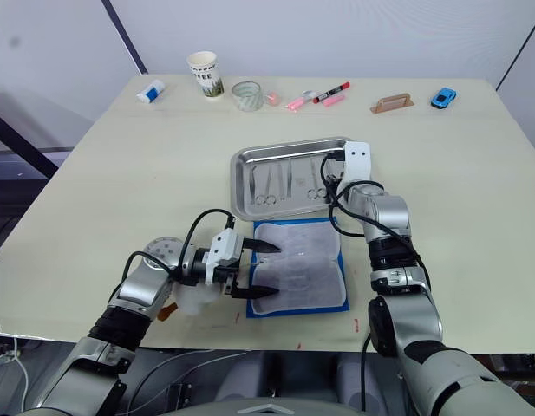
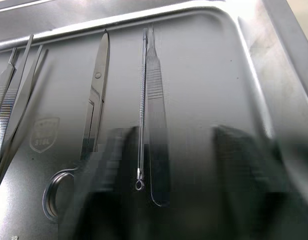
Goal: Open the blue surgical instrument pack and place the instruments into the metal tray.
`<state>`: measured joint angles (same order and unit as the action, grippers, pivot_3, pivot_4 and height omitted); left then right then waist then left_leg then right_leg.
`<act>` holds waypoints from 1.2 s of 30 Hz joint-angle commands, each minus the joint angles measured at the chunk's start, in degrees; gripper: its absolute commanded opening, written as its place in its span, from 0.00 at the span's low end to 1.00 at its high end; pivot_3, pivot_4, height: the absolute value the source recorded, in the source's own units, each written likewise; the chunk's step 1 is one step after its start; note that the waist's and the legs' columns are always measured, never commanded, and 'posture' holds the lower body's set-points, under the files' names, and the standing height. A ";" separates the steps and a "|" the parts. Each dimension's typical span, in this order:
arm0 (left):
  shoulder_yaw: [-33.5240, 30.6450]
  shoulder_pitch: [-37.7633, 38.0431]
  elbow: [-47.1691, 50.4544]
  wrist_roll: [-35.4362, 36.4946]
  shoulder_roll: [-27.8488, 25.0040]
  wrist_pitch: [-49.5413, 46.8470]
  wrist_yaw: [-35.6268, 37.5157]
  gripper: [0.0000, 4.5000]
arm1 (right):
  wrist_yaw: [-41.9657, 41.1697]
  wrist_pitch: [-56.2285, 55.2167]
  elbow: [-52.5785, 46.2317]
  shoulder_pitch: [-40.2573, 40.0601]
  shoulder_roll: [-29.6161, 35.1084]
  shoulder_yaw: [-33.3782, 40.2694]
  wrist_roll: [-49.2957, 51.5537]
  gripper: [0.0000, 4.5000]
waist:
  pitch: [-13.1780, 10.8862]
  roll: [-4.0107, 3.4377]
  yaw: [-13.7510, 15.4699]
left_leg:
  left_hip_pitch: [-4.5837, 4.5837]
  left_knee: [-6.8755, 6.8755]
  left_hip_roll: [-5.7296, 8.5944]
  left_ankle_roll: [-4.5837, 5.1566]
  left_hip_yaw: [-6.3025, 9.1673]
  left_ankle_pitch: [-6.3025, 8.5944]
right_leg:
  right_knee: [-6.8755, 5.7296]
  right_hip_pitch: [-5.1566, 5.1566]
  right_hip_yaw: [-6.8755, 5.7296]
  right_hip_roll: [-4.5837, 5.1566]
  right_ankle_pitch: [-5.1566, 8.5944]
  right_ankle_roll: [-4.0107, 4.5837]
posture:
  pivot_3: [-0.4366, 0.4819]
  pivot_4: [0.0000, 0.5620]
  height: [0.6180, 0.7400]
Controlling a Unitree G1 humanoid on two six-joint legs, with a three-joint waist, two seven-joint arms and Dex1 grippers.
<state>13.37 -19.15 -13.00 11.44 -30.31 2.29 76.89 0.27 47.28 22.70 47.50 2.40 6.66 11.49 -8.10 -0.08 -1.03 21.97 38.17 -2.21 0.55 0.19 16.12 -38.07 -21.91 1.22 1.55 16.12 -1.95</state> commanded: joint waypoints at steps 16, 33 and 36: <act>-9.45 6.97 10.60 13.98 1.52 -10.21 -3.66 1.00 | -36.93 -26.48 -31.05 -19.10 11.71 -7.34 9.60 0.80 | -0.10 0.00 -0.87 | 0.92 0.01 -0.06 -0.01 0.00 0.00 | 0.01 -0.87 0.01 0.16 0.01 -0.06 | 0.48 0.27 1.00; -22.25 14.70 19.38 25.76 -3.75 -23.18 -9.73 1.00 | -61.29 -29.44 -36.20 -33.45 30.56 -5.89 17.44 0.91 | -0.35 0.28 -0.71 | 0.84 0.13 -0.02 0.00 0.07 -0.01 | -0.11 -0.81 -0.09 0.16 0.00 -0.08 | 0.48 0.27 1.00; -25.28 16.34 21.15 28.85 -5.15 -26.19 -10.40 1.00 | -62.83 -31.10 -35.90 -36.42 32.56 -3.67 18.21 0.99 | -0.47 0.45 -0.44 | 0.85 0.13 -0.04 -0.01 0.09 0.00 | -0.12 -0.80 -0.11 0.17 0.01 -0.07 | 0.48 0.27 1.00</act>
<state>-9.24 -3.12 5.29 37.89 -34.59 -22.98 66.91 -61.55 18.14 -11.45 11.38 34.07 0.48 28.43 -8.57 0.37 -1.47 22.83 38.30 -2.25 0.54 0.28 16.12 -38.18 -22.71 1.11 1.73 16.12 -2.03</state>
